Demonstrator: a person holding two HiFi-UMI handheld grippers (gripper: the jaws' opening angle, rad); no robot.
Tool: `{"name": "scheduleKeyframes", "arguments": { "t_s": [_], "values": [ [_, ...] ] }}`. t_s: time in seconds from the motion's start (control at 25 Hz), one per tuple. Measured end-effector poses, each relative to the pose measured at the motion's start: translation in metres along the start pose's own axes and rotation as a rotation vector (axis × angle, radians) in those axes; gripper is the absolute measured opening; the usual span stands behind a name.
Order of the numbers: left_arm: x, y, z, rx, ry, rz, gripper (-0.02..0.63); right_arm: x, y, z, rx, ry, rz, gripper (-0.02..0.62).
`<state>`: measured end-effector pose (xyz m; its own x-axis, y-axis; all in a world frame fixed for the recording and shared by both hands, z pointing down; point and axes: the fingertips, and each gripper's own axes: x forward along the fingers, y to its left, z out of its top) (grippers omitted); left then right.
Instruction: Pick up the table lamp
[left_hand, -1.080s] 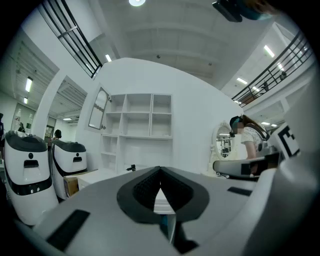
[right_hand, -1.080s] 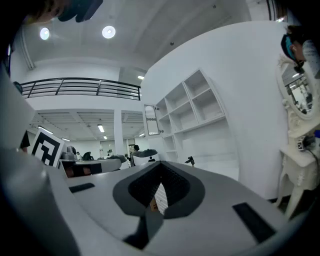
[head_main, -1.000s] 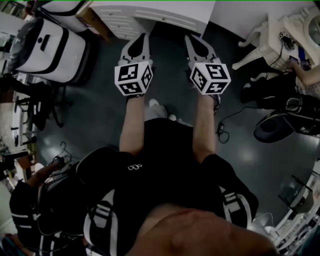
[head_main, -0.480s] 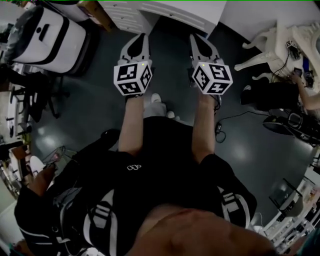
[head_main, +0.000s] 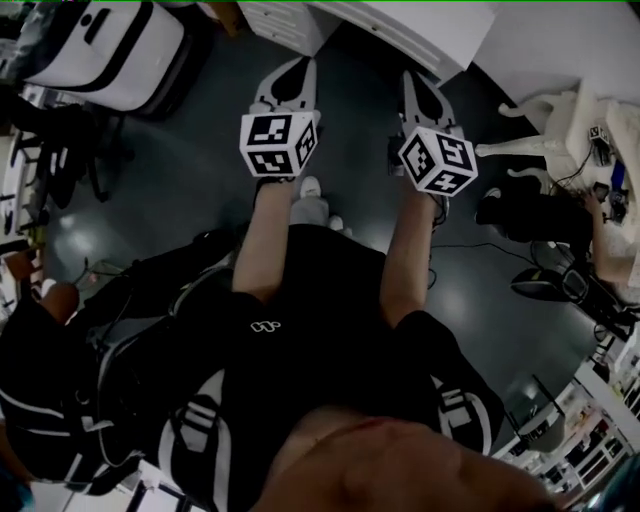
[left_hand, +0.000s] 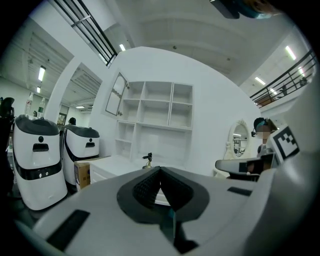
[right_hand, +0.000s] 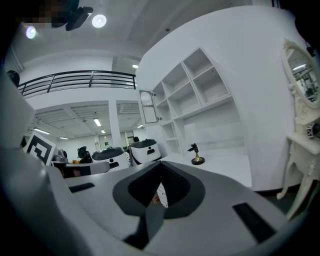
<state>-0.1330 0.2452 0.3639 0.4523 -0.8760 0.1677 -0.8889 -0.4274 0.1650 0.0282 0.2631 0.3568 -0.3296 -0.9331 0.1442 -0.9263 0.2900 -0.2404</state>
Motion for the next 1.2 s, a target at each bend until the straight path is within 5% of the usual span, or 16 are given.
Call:
{"name": "scheduleKeyframes", "arguments": {
  "t_s": [0.76,1.2],
  "values": [
    [0.022,0.153,0.047,-0.019,-0.076,0.07,0.009,0.137,0.085,0.024,-0.078,-0.017,0.039,0.018],
    [0.043,0.156,0.057,-0.009,-0.085,0.0,0.009,0.153,0.083,0.04,-0.142,-0.022,-0.034,0.018]
  ]
}}
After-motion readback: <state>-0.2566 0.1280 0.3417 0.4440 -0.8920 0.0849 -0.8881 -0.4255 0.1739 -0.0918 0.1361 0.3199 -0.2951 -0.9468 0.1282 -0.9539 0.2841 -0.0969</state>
